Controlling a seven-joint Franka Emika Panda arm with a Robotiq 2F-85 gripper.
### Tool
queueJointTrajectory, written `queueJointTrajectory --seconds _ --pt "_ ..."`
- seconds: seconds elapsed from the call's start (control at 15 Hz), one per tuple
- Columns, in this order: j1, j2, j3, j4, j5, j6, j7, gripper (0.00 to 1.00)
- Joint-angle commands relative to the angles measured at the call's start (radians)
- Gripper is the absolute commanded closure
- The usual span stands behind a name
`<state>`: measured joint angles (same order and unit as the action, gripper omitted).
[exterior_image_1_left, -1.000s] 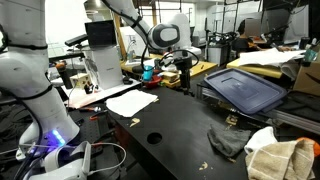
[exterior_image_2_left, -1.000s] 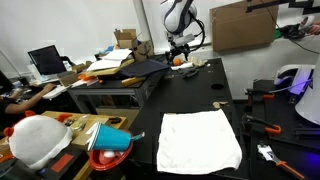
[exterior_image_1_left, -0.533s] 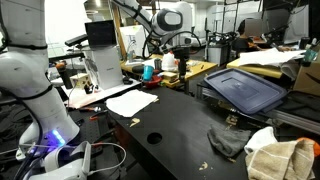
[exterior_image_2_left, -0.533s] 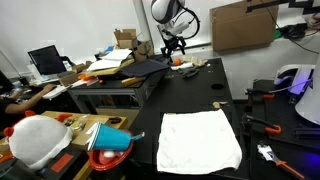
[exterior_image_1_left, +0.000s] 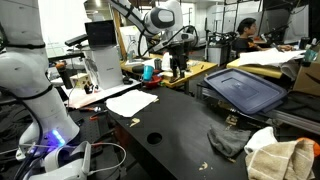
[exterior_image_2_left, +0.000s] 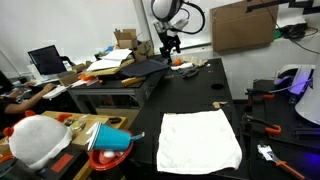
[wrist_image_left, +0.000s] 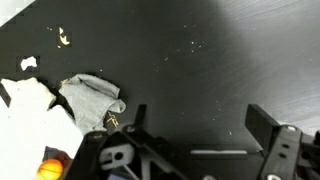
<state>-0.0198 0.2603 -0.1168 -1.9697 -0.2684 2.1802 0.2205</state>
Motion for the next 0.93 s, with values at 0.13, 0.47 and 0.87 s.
queueJointTrajectory --seconds 0.13,0.47,0.87 --pt "0.005 -0.041 0.009 -0.061 -0.005 0.027 0.007 0.0" --pt "0.005 -0.047 0.009 -0.069 -0.005 0.03 0.007 0.0" --pt "0.005 -0.047 0.009 -0.069 -0.005 0.031 0.007 0.0"
